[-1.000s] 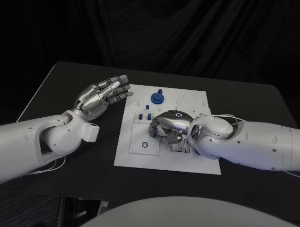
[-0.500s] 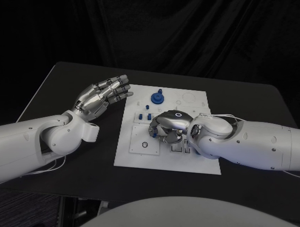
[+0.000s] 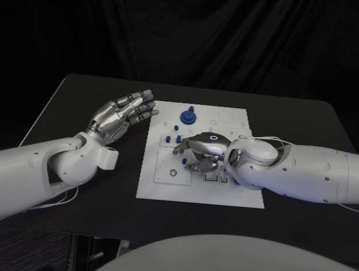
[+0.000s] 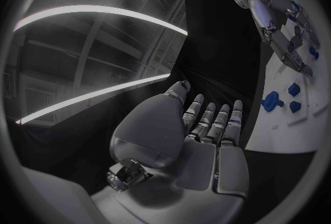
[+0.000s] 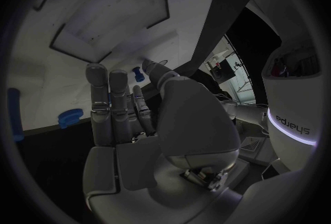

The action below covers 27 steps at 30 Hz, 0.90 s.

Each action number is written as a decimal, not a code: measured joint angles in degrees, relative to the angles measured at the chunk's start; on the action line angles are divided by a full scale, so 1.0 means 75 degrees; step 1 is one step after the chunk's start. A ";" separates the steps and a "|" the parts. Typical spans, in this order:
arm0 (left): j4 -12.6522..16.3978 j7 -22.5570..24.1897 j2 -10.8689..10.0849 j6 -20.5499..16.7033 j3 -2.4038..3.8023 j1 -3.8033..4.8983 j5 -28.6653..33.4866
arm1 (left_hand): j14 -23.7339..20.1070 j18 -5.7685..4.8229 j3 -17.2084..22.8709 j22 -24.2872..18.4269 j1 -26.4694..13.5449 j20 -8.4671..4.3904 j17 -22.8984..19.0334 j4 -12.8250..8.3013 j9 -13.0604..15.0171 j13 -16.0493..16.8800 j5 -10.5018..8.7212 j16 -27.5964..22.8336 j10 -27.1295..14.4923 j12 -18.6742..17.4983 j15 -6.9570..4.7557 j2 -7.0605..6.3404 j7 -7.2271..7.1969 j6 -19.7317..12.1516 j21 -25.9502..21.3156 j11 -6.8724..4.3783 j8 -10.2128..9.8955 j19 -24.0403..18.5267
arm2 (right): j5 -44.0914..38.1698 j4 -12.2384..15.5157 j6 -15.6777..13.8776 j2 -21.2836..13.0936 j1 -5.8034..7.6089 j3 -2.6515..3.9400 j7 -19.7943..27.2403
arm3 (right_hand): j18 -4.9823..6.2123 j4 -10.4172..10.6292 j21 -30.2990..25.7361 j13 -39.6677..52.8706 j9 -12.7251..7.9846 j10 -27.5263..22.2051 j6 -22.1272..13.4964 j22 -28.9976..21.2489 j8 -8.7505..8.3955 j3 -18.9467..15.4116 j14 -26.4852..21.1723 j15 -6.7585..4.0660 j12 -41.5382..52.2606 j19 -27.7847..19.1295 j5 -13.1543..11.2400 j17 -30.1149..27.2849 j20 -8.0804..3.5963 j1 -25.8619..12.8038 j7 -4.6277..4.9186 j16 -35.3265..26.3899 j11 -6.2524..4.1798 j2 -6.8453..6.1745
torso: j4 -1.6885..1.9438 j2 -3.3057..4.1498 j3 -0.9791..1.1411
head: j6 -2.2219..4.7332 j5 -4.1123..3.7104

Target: Assemble the parts on the task board

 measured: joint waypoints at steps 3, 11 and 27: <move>-0.0007 0.0000 -0.0002 0.0002 0.0000 -0.0014 0.0000 | 0.0000 0.0001 0.0000 0.0000 0.0000 0.0000 0.0000 0.0000 0.0000 0.0000 0.0000 0.0000 0.0000 0.0000 0.0000 0.0000 0.0000 0.0000 0.0000 0.0000 0.0000 0.0000 | 0.0000 0.0033 -0.0043 -0.0066 0.0000 0.0002 0.0010 | 0.0000 0.0039 -0.0009 -0.0027 -0.0080 -0.0052 0.0014 -0.0001 0.0000 -0.0083 0.0000 0.0000 0.0000 -0.0001 0.0000 -0.0024 0.0000 0.0065 -0.0014 0.0000 0.0023 0.0054 | -0.0001 0.0001 0.0000 | 0.0000 0.0004; -0.0041 0.0000 -0.0023 0.0005 0.0000 -0.0026 0.0000 | 0.0000 0.0001 0.0000 0.0000 0.0000 0.0000 0.0000 0.0000 0.0001 -0.0001 0.0000 0.0000 0.0000 0.0000 0.0000 0.0000 0.0000 0.0000 0.0000 0.0000 0.0000 0.0000 | -0.0002 0.0412 -0.0165 -0.0585 0.0259 0.0010 0.0002 | -0.0001 0.0017 -0.0009 -0.0098 -0.0289 -0.0008 0.0387 -0.0002 0.0006 -0.0230 0.0000 0.0000 0.0190 0.0041 0.0346 -0.0054 -0.0042 0.0428 0.0035 0.0091 -0.0020 0.0162 | -0.0004 0.0001 0.0004 | 0.0000 -0.0040; -0.0058 -0.0003 0.0001 0.0004 0.0000 -0.0040 0.0000 | 0.0000 0.0000 0.0031 -0.0018 0.0000 0.0000 0.0000 -0.0031 0.0002 0.0007 0.0000 0.0000 0.0029 0.0035 0.0000 0.0000 0.0000 0.0000 -0.0001 0.0034 0.0030 0.0000 | 0.0308 0.0948 -0.0129 -0.2001 0.1098 -0.0013 -0.0472 | -0.0123 0.0729 0.2249 -0.1047 -0.0919 0.0509 0.1476 -0.0003 0.0004 -0.0593 0.1233 -0.0141 -0.0389 0.1221 0.0009 0.1260 -0.0118 0.0057 0.0072 0.1628 -0.0045 0.0356 | 0.0002 -0.0017 0.0002 | 0.0000 -0.0178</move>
